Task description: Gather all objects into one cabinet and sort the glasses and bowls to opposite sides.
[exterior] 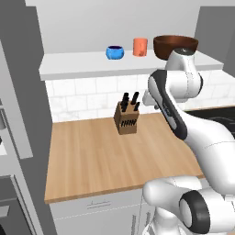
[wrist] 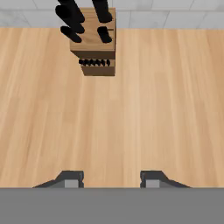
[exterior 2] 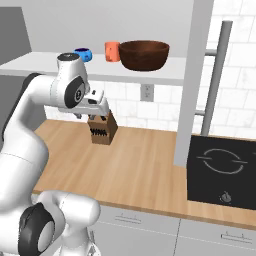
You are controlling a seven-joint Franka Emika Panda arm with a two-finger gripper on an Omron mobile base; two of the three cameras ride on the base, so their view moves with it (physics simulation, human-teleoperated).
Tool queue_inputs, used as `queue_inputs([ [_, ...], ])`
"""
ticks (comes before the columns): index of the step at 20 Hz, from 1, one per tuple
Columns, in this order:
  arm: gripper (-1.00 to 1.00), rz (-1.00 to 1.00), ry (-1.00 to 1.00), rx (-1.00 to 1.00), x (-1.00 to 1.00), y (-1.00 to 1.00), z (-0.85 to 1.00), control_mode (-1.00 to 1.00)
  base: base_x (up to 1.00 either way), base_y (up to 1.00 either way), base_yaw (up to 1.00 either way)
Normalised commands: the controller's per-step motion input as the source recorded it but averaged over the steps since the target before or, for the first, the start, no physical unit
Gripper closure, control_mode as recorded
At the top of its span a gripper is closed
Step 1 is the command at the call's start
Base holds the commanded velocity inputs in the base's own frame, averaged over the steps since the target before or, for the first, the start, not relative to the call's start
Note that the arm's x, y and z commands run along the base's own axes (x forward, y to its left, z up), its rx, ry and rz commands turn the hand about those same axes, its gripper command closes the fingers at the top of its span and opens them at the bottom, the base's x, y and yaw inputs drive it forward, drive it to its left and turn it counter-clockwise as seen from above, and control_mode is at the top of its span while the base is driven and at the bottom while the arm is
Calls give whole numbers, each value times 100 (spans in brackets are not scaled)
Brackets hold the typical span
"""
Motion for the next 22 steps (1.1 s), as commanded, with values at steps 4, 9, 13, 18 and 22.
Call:
queue_inputs([
  [4, -100, 0, -1, 0, -2, 0, -1, -100, 0, 0, 0],
  [9, -100, 0, -23, -1, -84, 4, -2, -100, 0, 0, 0],
  [13, -100, 0, -41, 0, -100, 0, 11, -100, 0, 0, 0],
  [18, -100, 0, -44, 0, -90, -15, 32, -100, 0, 0, 0],
  [22, -100, 0, -31, -1, -66, 2, 12, -100, 0, 0, 0],
])
